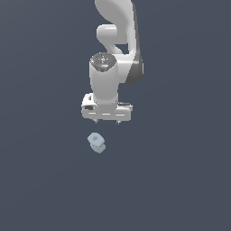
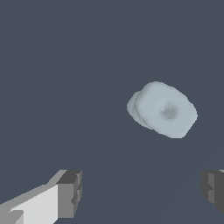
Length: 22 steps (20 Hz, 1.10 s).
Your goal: Pick up the object and move it to a goal position.
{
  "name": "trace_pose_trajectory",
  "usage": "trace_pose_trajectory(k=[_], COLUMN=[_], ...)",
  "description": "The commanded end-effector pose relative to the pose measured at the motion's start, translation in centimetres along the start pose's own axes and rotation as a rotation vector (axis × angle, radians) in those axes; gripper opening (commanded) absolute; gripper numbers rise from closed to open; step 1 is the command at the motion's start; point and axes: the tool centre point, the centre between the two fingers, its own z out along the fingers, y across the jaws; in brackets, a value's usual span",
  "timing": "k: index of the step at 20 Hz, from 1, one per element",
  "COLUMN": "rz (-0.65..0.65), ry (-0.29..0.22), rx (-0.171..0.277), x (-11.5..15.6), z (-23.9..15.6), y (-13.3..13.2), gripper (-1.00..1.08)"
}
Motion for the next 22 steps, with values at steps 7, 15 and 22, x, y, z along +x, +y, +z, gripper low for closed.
trace_pose_trajectory(k=[7, 15, 22], rz=[-0.054, -0.070, -0.101], ry=[0.010, 0.014, 0.013], rx=[-0.003, -0.004, -0.004], x=[0.1, 0.1, 0.3], z=[-1.1, -1.4, -1.2], y=[-1.7, -2.3, -2.0], gripper=[1.00, 1.00, 1.00])
